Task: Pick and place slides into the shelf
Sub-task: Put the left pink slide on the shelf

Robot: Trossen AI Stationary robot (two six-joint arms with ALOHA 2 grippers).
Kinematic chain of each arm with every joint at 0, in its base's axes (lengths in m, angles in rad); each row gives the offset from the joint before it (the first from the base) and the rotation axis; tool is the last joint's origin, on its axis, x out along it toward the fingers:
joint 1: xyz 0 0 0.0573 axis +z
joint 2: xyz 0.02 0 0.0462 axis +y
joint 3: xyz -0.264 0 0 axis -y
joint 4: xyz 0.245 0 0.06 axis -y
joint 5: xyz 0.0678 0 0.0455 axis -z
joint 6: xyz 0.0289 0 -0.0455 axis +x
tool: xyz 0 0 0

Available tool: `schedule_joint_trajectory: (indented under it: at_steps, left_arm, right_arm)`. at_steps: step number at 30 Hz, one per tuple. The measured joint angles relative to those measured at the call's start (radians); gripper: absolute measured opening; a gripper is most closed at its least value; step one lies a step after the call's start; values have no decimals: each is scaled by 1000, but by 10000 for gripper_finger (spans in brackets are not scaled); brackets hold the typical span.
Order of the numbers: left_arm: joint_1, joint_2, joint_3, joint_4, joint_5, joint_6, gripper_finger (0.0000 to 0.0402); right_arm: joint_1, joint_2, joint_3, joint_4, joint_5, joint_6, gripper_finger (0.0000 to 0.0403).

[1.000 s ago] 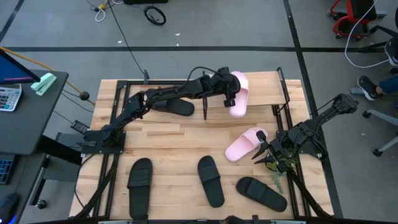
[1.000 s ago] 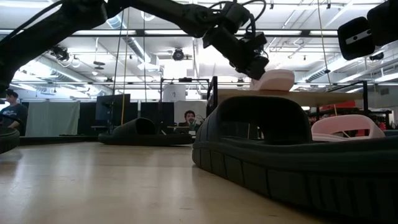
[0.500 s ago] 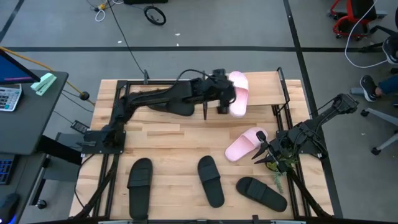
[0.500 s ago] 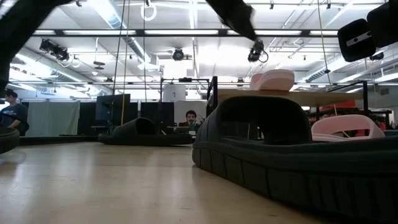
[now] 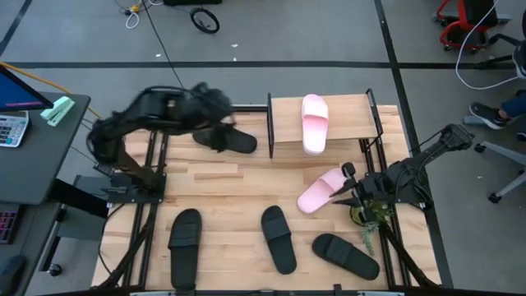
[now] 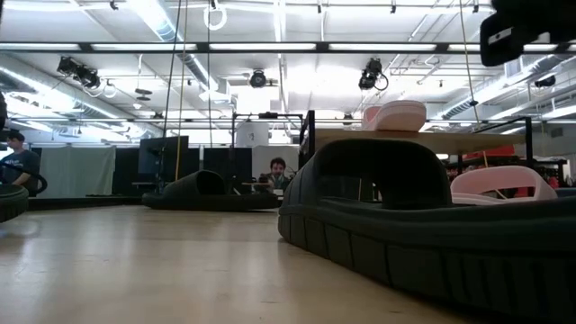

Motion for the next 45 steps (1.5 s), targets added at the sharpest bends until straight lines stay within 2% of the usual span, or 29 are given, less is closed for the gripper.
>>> schedule_joint_trajectory:
  at_steps: [2, 6, 8, 10, 14, 18, 20, 24, 29, 31, 33, 39, 42, 45]
  left_arm:
    - [-21, -28, -1, -84, -15, -58, 271]
    - [-66, -65, -1, -122, -100, -111, 272]
    - [-82, -73, -1, -125, -129, -116, 271]
    - [-93, -74, -1, -127, -134, -112, 270]
    - [-113, -87, -4, -154, -134, -141, 265]
    - [-142, -159, -60, -151, -145, -179, 262]
    - [-151, -216, -140, -151, -172, -224, 260]
    - [-183, -364, -399, -96, -235, -320, 259]
    - [-223, -557, -732, 72, -232, -357, 256]
    - [-231, -619, -828, 131, -232, -367, 254]
    - [-234, -675, -904, 162, -233, -375, 254]
    - [-235, -776, -1030, 188, -234, -405, 255]
    - [-235, -805, -1058, 187, -234, -424, 251]
    - [-235, -821, -1080, 188, -234, -424, 248]
  right_arm:
    - [-24, 17, 0, 33, 33, -53, 94]
    - [-100, 66, 0, 207, 63, -199, 94]
    - [-145, 101, 6, 296, 58, -219, 94]
    - [-189, 152, 43, 301, 56, -207, 94]
    - [-260, 305, 182, 198, 48, -214, 94]
    - [-290, 491, 362, 12, 47, -268, 92]
    - [-296, 570, 450, -124, 46, -295, 92]
    - [-303, 703, 608, -313, 59, -297, 92]
    - [-303, 826, 747, -362, 59, -261, 91]
    - [-305, 863, 802, -395, 58, -241, 93]
    - [-311, 893, 874, -513, 57, -192, 97]
    - [-322, 973, 1070, -990, 119, 4, 124]
    - [-321, 1004, 1109, -1161, 164, 117, 142]
    - [-319, 1031, 1092, -1278, 208, 188, 163]
